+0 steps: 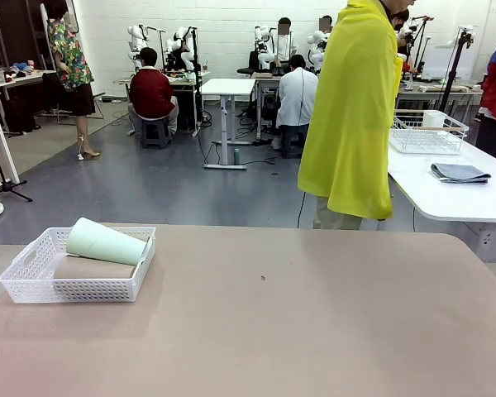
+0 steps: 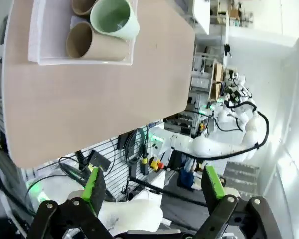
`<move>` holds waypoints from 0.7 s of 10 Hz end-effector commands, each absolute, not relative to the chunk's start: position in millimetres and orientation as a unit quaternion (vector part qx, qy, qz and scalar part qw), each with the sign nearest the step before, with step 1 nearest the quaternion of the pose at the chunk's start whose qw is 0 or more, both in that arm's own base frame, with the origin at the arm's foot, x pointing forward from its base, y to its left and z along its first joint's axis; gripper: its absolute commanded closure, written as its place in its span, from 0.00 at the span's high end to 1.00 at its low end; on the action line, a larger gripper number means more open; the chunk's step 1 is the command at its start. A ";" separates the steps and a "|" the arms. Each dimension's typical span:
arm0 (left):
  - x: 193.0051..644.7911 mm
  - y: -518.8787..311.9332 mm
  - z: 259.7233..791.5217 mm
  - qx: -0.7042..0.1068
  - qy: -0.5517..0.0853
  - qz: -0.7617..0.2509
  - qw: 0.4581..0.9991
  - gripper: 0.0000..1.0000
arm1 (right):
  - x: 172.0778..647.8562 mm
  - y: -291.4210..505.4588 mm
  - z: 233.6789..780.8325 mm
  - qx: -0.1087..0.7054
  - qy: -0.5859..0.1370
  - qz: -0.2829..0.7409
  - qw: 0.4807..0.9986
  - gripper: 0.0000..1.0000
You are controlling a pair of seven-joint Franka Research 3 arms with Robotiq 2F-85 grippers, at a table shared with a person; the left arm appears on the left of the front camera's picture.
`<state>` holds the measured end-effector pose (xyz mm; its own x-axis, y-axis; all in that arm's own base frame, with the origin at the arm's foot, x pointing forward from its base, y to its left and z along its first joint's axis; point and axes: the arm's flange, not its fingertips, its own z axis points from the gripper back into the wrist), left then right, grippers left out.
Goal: Clean and organize the cups into the basket.
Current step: Move the Organizing basket back to the left side of the table.
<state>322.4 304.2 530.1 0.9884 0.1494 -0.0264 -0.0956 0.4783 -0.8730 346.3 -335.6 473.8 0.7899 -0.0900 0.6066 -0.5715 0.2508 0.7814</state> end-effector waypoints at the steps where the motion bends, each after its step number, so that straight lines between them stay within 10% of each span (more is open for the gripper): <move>1: 331.1 332.4 515.4 -0.515 -0.051 0.042 0.855 1.00 | 345.8 -336.7 474.4 0.587 -0.274 0.165 0.744 1.00; 7: 318.8 351.0 488.5 -0.546 -0.131 0.063 0.825 1.00 | 345.8 -336.7 474.4 0.587 -0.274 0.165 0.744 1.00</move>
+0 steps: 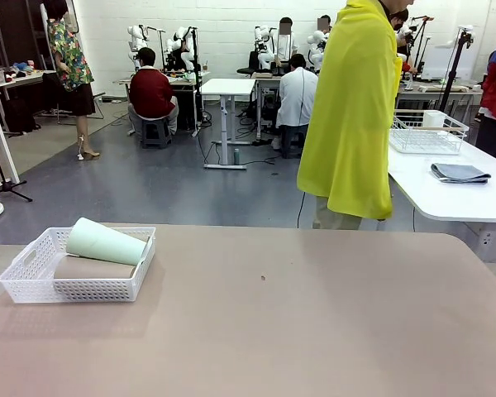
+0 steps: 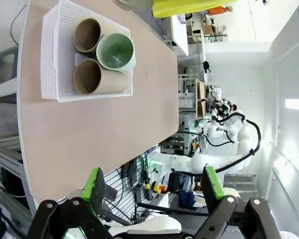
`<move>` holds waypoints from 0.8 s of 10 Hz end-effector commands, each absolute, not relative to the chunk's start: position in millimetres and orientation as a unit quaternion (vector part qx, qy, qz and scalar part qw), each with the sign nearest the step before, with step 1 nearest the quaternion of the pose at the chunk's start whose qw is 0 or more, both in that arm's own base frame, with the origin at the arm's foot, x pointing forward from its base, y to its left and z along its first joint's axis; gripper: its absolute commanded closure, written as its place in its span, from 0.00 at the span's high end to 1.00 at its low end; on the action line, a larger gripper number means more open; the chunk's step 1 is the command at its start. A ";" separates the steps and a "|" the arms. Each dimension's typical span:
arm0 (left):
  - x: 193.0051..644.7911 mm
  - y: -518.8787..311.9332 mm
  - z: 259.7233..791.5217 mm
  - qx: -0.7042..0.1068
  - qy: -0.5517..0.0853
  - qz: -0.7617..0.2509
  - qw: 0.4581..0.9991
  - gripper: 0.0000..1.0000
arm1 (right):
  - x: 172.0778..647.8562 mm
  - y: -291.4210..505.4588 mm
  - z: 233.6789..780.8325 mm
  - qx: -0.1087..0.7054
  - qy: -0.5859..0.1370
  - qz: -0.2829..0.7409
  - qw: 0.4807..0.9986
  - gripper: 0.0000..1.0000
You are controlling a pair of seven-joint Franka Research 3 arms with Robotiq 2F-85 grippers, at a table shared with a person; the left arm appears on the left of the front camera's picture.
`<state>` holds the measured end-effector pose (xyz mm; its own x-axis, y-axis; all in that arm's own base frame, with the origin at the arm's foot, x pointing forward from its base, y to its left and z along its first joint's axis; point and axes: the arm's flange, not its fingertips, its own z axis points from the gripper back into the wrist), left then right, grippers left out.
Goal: Clean and organize the cups into the basket.
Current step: Move the Organizing basket back to the left side of the table.
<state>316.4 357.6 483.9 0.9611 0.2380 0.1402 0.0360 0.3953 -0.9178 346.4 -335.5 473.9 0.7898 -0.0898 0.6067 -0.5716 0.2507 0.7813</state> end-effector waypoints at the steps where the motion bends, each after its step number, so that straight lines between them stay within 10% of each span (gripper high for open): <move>1: 317.6 356.4 484.0 -0.545 -0.122 0.059 0.827 1.00 | 345.8 -336.7 474.4 0.587 -0.274 0.165 0.744 1.00; 8: 317.6 356.4 484.0 -0.545 -0.122 0.059 0.827 1.00 | 345.8 -336.7 474.4 0.587 -0.274 0.165 0.744 1.00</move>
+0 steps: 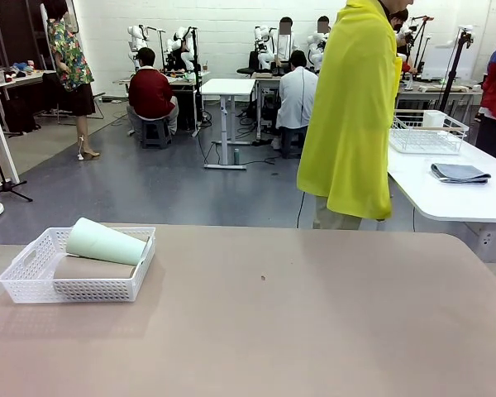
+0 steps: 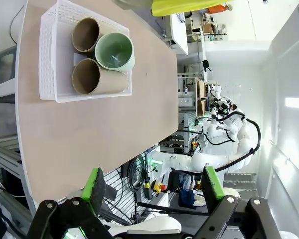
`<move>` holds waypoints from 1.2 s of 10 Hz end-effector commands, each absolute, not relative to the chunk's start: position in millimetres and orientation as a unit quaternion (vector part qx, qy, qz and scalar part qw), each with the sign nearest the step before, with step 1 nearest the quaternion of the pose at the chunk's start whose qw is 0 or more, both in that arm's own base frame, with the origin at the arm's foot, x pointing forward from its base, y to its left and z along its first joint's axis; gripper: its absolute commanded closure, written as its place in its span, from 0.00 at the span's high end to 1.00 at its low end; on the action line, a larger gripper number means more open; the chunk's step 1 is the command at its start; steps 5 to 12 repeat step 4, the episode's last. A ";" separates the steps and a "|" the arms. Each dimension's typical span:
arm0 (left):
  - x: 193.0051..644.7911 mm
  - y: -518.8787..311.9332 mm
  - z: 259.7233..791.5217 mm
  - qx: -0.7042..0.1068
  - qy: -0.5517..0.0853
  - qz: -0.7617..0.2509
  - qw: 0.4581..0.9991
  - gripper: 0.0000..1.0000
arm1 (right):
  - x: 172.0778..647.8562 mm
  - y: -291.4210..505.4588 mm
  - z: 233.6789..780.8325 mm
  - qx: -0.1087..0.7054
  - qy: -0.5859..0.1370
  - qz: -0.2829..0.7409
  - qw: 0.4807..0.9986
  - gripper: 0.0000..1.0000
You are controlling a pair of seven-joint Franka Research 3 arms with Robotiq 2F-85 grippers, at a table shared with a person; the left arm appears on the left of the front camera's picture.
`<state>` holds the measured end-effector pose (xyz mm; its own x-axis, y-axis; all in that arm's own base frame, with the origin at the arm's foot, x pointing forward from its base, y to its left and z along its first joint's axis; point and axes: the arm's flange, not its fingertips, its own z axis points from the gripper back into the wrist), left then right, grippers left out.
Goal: Clean and organize the cups into the basket.
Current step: Move the Organizing basket back to the left side of the table.
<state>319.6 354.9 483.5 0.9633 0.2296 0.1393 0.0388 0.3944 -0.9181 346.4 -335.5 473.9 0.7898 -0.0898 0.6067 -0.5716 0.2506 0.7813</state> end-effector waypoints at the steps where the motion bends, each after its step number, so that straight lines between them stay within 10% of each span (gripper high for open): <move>1: 317.6 356.4 484.0 -0.545 -0.122 0.059 0.827 1.00 | 345.8 -336.7 474.4 0.587 -0.274 0.165 0.744 1.00; 12: 317.6 356.4 484.0 -0.545 -0.122 0.059 0.827 1.00 | 345.8 -336.7 474.4 0.587 -0.274 0.165 0.744 1.00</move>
